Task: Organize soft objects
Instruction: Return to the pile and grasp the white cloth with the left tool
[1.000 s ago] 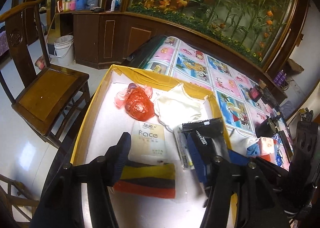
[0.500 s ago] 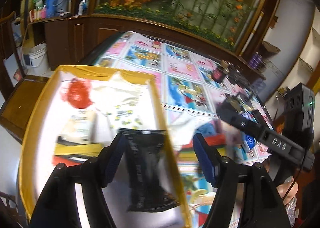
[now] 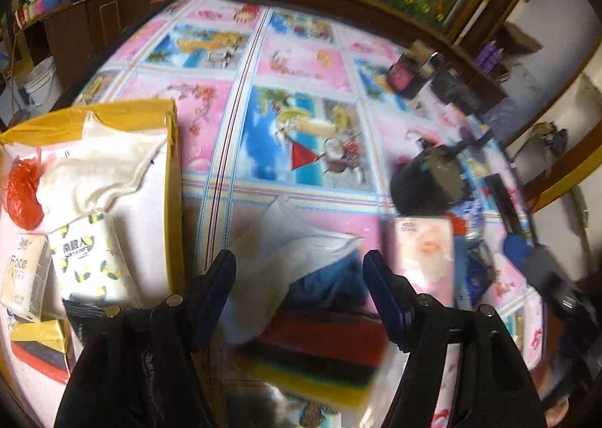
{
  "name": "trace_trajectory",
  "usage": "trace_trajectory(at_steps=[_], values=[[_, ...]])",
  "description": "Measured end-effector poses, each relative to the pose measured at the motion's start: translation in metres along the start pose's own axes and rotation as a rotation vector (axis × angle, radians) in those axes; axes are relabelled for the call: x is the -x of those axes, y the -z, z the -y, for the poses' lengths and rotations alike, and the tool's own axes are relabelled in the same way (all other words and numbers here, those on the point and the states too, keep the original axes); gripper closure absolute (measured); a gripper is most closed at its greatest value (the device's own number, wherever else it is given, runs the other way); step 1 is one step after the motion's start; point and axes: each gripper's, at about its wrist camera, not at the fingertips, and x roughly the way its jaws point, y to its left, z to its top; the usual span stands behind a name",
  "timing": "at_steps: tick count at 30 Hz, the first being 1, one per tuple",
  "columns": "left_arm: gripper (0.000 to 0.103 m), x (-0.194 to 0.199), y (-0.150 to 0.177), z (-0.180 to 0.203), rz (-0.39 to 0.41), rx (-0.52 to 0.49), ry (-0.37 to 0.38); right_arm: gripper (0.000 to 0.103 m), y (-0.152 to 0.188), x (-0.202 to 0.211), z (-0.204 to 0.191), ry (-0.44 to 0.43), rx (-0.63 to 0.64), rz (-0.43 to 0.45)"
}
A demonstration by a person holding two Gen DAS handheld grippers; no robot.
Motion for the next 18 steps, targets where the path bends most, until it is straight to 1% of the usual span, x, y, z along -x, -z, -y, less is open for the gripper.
trace_trajectory(at_steps=[2,4,5,6,8,9,12,14,16,18], values=[[0.034,-0.01,0.002,0.0,-0.036,0.012,0.006,0.051,0.0,0.003,0.001,-0.007,-0.001,0.005],[0.034,-0.012,0.01,0.004,-0.065,0.022,0.048,0.051,0.0,0.008,0.0,-0.018,-0.004,0.013],[0.032,-0.009,0.015,0.01,-0.069,0.016,0.073,0.051,-0.001,0.01,0.0,-0.022,-0.003,0.018],[0.032,-0.006,0.021,0.018,-0.076,0.007,0.119,0.051,-0.001,0.012,0.001,-0.025,-0.004,0.022],[0.032,-0.004,0.033,0.035,-0.115,0.001,0.228,0.051,-0.002,0.015,0.002,-0.028,-0.006,0.028],[0.032,-0.003,0.039,0.046,-0.121,-0.021,0.256,0.051,-0.003,0.017,0.002,-0.028,-0.006,0.033],[0.032,0.008,0.054,0.068,-0.095,-0.08,0.302,0.051,-0.006,0.024,0.006,-0.015,-0.008,0.055],[0.031,0.02,0.061,0.071,-0.064,-0.097,0.34,0.051,-0.007,0.031,0.014,-0.011,-0.024,0.072],[0.03,0.033,0.069,0.066,-0.015,-0.112,0.325,0.051,-0.009,0.038,0.023,-0.005,-0.049,0.086],[0.03,0.04,0.076,0.061,0.01,-0.127,0.295,0.051,-0.012,0.043,0.031,-0.011,-0.077,0.091]])
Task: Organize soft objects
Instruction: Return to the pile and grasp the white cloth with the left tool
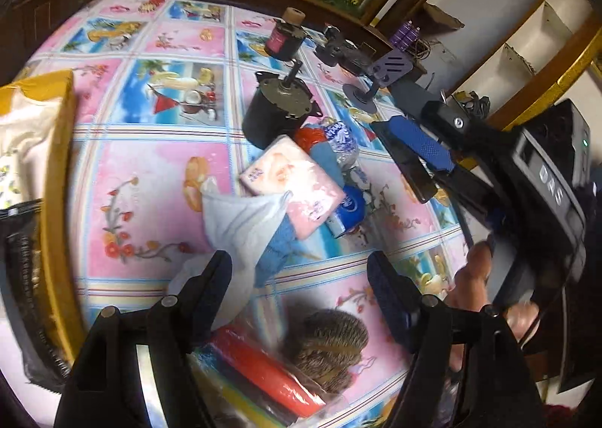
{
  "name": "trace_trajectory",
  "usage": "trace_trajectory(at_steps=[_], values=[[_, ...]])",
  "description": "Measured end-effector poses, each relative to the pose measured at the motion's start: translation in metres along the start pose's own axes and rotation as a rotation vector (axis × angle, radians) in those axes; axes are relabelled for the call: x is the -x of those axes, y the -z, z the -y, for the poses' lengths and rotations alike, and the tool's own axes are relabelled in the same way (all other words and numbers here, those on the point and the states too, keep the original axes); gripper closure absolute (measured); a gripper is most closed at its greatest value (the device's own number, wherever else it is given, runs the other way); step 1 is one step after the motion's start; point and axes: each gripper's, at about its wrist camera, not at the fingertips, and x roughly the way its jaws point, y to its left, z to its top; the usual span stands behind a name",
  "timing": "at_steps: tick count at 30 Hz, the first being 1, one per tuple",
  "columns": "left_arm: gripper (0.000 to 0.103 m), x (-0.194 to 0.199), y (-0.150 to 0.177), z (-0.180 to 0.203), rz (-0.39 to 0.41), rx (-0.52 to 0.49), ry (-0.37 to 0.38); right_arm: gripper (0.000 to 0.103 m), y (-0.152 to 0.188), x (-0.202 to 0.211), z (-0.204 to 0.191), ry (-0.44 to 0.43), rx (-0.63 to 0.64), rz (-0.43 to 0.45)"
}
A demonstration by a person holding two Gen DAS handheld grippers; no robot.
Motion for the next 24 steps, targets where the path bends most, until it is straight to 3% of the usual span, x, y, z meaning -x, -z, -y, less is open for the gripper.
trace_trajectory(at_steps=[5,11,13,15,18,24], values=[[0.029,0.004,0.006,-0.014,0.015,0.009,-0.064,0.051,-0.001,0.005,0.006,0.006,-0.01,0.002],[0.03,-0.018,0.009,-0.019,-0.037,-0.025,-0.147,0.051,0.001,0.005,0.004,0.011,0.004,-0.004],[0.039,-0.024,0.01,-0.021,-0.039,-0.021,-0.182,0.051,0.002,0.005,0.004,0.006,0.005,-0.006],[0.068,-0.026,0.011,-0.025,-0.031,-0.01,-0.193,0.051,0.003,0.005,0.004,-0.001,0.007,-0.007],[0.079,-0.021,0.012,-0.028,0.021,-0.005,-0.212,0.051,0.005,0.003,0.001,-0.016,0.021,-0.024],[0.079,0.004,0.018,-0.035,0.197,0.073,-0.224,0.051,0.018,-0.015,-0.02,-0.038,0.13,-0.124]])
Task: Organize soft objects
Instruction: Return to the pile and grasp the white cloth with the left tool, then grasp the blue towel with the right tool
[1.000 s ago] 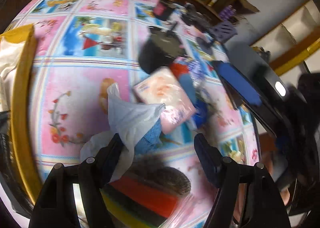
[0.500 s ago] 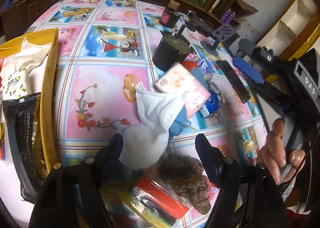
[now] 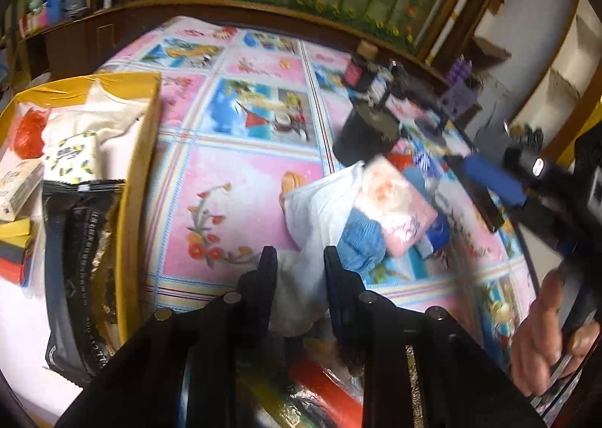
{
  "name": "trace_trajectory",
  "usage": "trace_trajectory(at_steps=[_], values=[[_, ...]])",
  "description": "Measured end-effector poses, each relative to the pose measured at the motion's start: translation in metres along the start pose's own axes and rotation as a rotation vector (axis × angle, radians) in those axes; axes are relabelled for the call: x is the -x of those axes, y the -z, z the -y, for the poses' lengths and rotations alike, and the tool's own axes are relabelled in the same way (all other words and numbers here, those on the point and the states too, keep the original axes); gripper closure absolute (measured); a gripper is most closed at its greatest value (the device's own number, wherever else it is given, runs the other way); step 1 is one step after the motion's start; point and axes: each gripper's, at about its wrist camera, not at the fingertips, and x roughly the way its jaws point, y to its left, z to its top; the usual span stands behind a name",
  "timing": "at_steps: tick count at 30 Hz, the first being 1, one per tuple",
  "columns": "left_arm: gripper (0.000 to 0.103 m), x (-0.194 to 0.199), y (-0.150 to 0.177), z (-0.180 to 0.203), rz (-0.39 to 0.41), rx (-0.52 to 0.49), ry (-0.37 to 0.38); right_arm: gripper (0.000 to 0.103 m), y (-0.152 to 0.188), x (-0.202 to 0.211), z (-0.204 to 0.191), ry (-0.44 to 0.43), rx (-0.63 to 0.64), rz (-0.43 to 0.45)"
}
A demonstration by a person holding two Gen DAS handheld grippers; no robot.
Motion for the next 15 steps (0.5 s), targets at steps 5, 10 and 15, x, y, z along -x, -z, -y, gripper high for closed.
trace_trajectory(at_steps=[5,10,15], values=[[0.079,0.008,0.004,-0.004,0.059,0.024,-0.027,0.051,0.016,-0.029,-0.018,0.032,0.104,-0.106],[0.079,0.003,0.014,-0.003,0.069,0.028,-0.051,0.051,0.027,-0.045,-0.025,0.067,0.159,-0.151],[0.078,-0.005,0.016,-0.005,0.043,0.032,-0.053,0.06,0.035,-0.061,-0.035,0.103,0.238,-0.191]])
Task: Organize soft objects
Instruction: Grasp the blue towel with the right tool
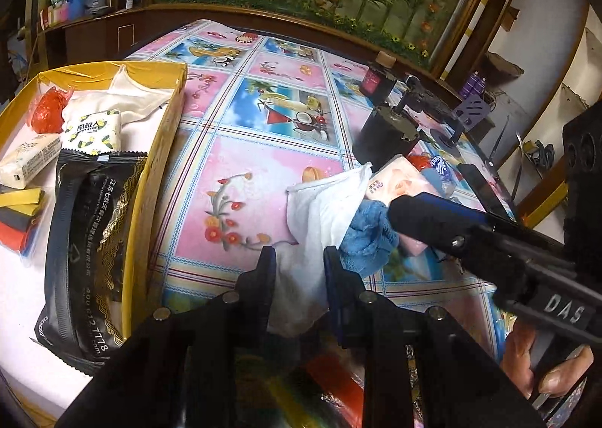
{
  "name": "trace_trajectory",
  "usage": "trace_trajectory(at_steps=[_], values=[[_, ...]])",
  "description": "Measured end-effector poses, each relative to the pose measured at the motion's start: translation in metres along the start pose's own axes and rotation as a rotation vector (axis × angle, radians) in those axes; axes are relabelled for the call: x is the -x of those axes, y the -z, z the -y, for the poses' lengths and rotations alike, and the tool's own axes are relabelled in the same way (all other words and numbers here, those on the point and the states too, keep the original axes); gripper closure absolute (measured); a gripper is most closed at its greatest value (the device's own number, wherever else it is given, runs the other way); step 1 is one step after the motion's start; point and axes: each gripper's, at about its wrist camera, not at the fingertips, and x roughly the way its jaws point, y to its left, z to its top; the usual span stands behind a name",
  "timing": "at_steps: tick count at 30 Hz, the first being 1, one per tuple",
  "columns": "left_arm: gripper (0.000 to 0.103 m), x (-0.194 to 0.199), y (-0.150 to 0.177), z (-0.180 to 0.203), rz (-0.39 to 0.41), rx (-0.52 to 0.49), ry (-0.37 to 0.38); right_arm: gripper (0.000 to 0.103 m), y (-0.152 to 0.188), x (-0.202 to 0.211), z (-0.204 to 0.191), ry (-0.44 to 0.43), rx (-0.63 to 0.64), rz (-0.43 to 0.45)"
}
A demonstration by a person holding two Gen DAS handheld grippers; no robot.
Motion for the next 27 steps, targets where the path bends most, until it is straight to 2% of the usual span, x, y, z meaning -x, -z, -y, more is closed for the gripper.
trace_trajectory(at_steps=[1,3,4,6,10,13,17,24,27], values=[[0.077,-0.001,0.0,-0.001,-0.006,-0.002,-0.004,0.061,0.0,-0.002,-0.003,0.008,0.011,-0.005],[0.065,-0.008,0.001,0.0,-0.039,-0.013,-0.006,0.061,0.0,-0.009,-0.003,0.016,0.017,-0.022],[0.063,-0.011,0.002,0.001,-0.047,-0.014,-0.008,0.061,0.0,-0.012,-0.003,0.026,0.019,-0.03],[0.06,-0.012,0.002,0.005,-0.044,-0.033,-0.02,0.061,0.001,-0.023,-0.002,0.037,0.027,-0.061],[0.06,-0.015,0.004,0.013,-0.039,-0.079,-0.042,0.061,0.003,-0.036,-0.006,0.068,0.063,-0.094],[0.068,-0.016,0.005,0.016,-0.03,-0.098,-0.061,0.061,0.004,-0.043,-0.003,0.076,0.056,-0.111],[0.079,-0.014,0.004,0.013,-0.011,-0.081,-0.053,0.076,0.003,-0.042,0.003,0.067,0.022,-0.103],[0.079,0.009,0.001,0.009,0.1,-0.051,0.025,0.078,-0.004,-0.011,0.011,0.025,-0.045,0.025],[0.079,0.016,0.0,0.01,0.141,-0.052,0.044,0.078,-0.005,0.001,0.013,0.037,-0.065,0.078]])
